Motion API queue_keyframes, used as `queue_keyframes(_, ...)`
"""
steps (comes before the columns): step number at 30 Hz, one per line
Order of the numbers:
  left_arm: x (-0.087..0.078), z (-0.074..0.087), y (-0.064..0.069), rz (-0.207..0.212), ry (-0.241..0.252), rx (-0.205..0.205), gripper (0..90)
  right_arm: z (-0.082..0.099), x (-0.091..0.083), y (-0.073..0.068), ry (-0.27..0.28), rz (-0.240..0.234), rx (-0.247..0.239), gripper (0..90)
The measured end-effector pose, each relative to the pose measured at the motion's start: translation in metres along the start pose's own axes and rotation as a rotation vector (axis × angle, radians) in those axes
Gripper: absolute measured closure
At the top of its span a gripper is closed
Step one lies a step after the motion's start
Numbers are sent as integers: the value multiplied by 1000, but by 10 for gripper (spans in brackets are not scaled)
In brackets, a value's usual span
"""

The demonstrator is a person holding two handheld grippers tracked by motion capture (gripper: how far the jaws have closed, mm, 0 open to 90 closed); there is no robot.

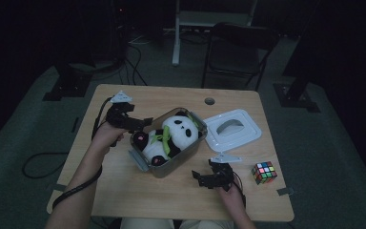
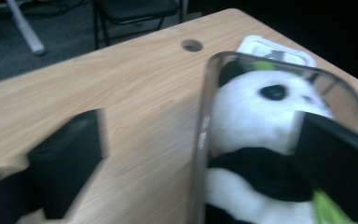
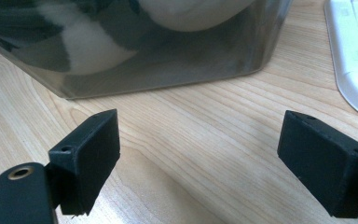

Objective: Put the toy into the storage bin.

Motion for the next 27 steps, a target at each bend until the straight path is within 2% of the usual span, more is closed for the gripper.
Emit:
queue_keyframes(1,2,3,-4,-33,-3,-2,4,0,0,0,-2,1,-1,125)
queue_keyframes(3,6,8,-11,-34,6,-20,4,0,1,-1,-5,-3,-2,126)
queue_keyframes(5,10,14,-18,-77,15,-27,5,0,1,-1,-5,-7,-4,126)
queue_keyframes(6,10,14,-18,-77,15,-27,5,0,1,-1,-5,-7,-4,126)
queue_keyframes(7,13,19,-26,-90,30,-55,5,0,2,-2,-5,-11,-3,126)
queue_keyframes(9,17,25,-32,-139,19,-54,5,0,2,-2,-6,-9,-5,126)
queue_keyframes(10,19,28,-35,-138,8,-58,5,0,2,-2,-5,-9,-5,126)
queue_keyframes(12,24,34,-40,-174,-11,-65,5,-1,3,-2,-6,-12,-6,133)
queue_keyframes(16,30,46,-51,-175,-15,-113,5,-3,4,-3,-5,-14,-9,136)
queue_keyframes(19,36,56,-58,-208,-51,-134,5,-5,4,-3,9,-19,-2,136)
queue_keyframes(22,42,65,-64,-192,-65,-166,5,-8,3,0,28,-20,15,135)
queue_keyframes(24,45,70,-66,-212,-84,-146,5,-11,2,0,40,-16,14,136)
queue_keyframes(26,48,73,-69,-214,-73,-173,5,-12,1,1,40,-11,11,136)
queue_keyframes(27,49,75,-70,-219,-78,-171,5,-12,2,1,38,-10,10,136)
Point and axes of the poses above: each handheld gripper's, and its own axes: x roughly forward along the jaws, z roughly out of its underside, y roughly to its right, the point moved 3 cm from there along x, roughly forward along the jaws, and after that the axes turned 3 degrees about -z, right-handed, at the moved point
